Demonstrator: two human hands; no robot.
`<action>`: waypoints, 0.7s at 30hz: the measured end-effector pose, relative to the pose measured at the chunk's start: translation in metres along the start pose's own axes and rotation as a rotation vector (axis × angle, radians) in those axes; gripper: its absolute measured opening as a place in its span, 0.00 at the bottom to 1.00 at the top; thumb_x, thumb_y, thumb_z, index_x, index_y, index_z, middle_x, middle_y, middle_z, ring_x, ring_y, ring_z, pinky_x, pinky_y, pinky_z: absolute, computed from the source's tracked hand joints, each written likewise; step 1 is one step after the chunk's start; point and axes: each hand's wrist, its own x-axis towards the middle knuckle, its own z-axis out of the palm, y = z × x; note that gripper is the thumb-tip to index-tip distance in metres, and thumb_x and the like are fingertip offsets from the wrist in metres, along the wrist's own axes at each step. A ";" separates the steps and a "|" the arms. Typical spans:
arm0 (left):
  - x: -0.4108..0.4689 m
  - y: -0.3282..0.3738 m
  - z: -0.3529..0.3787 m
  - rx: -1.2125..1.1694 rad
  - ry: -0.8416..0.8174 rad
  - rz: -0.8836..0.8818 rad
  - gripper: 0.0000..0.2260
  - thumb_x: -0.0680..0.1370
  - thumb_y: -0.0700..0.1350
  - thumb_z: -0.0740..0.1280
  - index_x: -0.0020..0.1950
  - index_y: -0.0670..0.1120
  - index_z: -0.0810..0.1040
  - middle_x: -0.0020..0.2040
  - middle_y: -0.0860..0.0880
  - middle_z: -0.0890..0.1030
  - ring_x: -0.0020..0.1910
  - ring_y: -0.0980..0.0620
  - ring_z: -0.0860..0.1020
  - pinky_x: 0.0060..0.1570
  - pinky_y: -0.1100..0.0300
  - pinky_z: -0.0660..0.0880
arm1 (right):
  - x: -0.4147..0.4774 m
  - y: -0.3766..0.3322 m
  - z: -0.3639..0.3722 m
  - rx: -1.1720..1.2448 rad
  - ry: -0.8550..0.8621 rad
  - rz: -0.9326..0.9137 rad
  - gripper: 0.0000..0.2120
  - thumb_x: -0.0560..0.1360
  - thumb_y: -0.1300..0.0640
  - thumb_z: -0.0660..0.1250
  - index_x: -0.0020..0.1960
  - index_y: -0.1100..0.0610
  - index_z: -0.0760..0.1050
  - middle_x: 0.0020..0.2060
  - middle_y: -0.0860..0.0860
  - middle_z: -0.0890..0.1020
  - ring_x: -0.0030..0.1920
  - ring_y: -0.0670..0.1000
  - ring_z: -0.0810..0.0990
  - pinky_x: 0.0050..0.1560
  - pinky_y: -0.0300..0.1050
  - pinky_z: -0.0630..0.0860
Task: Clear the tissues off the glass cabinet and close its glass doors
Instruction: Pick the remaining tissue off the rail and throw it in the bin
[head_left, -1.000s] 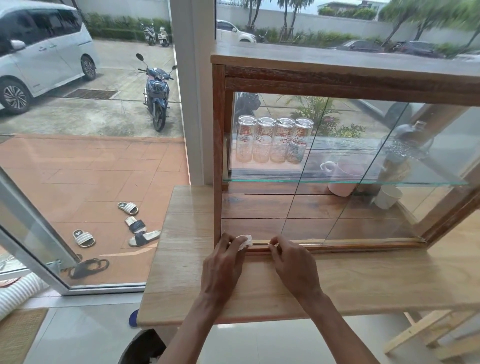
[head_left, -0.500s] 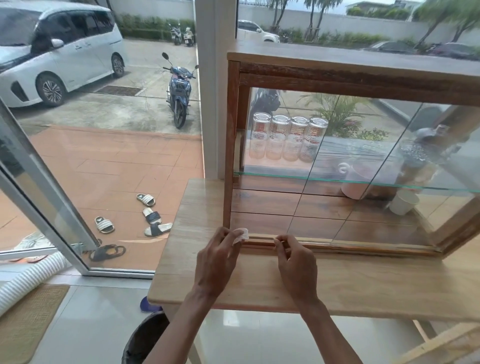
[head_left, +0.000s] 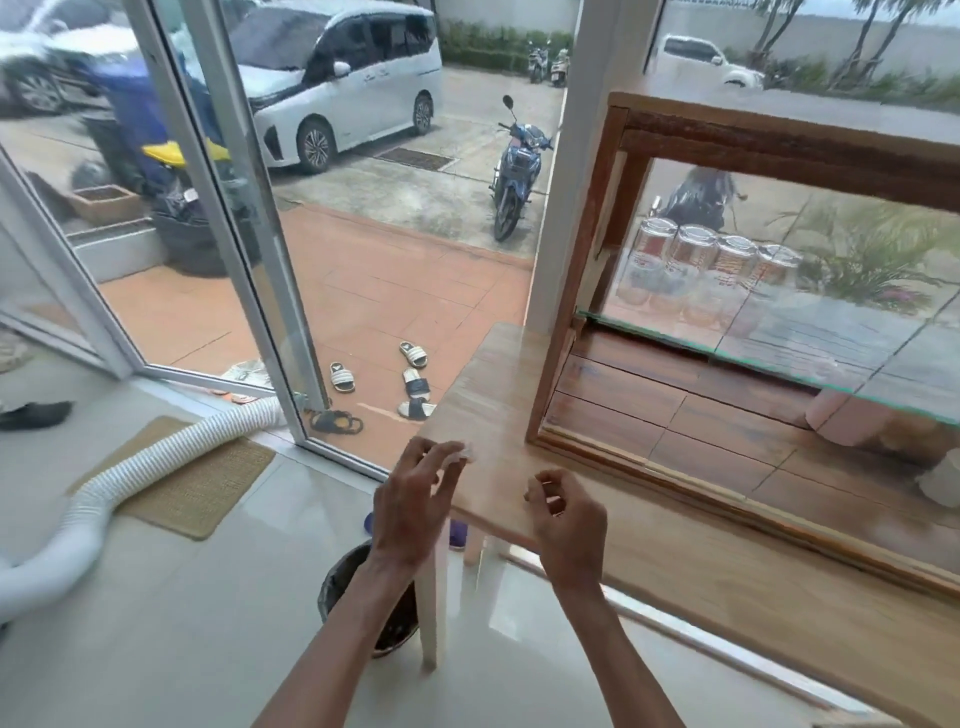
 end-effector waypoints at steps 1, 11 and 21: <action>-0.007 -0.004 -0.010 0.013 0.026 -0.025 0.09 0.79 0.49 0.68 0.59 0.54 0.79 0.49 0.55 0.76 0.36 0.60 0.77 0.33 0.66 0.75 | -0.005 -0.006 0.007 0.027 -0.036 -0.020 0.01 0.76 0.58 0.71 0.48 0.55 0.81 0.36 0.45 0.84 0.35 0.44 0.83 0.37 0.34 0.78; -0.082 -0.086 -0.081 0.130 0.175 -0.303 0.09 0.79 0.49 0.67 0.59 0.54 0.80 0.50 0.55 0.77 0.39 0.57 0.79 0.35 0.65 0.75 | -0.067 -0.058 0.103 0.077 -0.307 -0.095 0.06 0.78 0.50 0.67 0.49 0.50 0.81 0.38 0.44 0.84 0.37 0.45 0.82 0.41 0.48 0.80; -0.106 -0.197 -0.074 0.147 0.008 -0.514 0.06 0.78 0.51 0.68 0.55 0.56 0.79 0.50 0.55 0.73 0.38 0.53 0.79 0.34 0.57 0.77 | -0.110 -0.026 0.220 -0.125 -0.525 0.107 0.06 0.80 0.52 0.63 0.47 0.51 0.76 0.38 0.48 0.84 0.40 0.50 0.82 0.41 0.49 0.78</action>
